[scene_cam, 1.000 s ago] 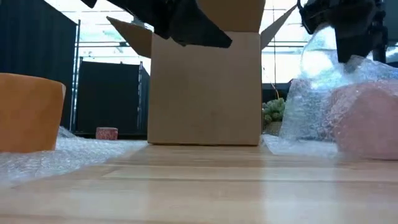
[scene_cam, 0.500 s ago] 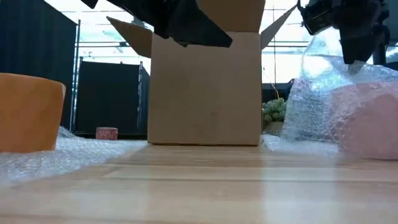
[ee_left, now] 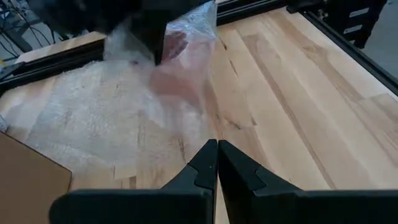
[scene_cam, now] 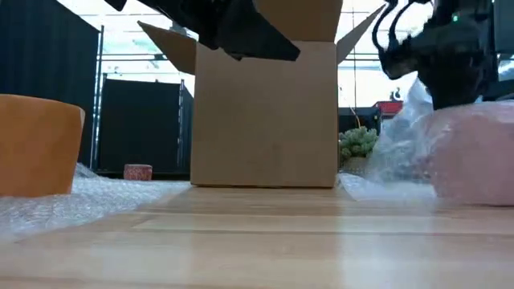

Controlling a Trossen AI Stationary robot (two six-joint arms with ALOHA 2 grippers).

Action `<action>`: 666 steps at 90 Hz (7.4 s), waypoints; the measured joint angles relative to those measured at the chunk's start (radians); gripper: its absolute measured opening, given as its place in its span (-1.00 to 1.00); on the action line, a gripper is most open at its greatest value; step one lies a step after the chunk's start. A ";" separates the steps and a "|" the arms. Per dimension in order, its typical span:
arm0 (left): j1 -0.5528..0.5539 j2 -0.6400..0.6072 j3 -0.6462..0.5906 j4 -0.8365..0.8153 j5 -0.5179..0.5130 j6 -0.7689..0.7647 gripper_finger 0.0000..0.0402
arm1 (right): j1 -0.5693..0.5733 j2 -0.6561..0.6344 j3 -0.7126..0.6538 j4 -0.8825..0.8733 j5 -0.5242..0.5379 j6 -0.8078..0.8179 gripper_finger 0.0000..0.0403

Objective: Wrap mug
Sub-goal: Wrap the pink cup with bubble wrap

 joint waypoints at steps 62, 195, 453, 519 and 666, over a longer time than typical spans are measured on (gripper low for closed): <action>-0.001 0.000 -0.001 0.000 0.063 -0.001 -1.00 | 0.006 0.108 -0.048 0.120 0.008 -0.013 -0.69; 0.002 0.047 -0.001 0.194 0.084 -0.002 -1.00 | 0.097 0.159 0.063 0.340 -0.051 -0.181 -0.33; 0.080 0.514 0.254 0.485 0.200 -0.079 -1.00 | 0.169 0.190 0.412 -0.047 0.009 -0.292 -0.35; 0.080 0.514 0.254 0.489 0.211 -0.093 -1.00 | 0.261 0.170 0.400 -0.345 0.214 -0.011 0.15; 0.087 0.371 0.253 0.419 0.204 0.000 -1.00 | 0.207 0.171 -0.075 0.389 0.104 0.051 0.03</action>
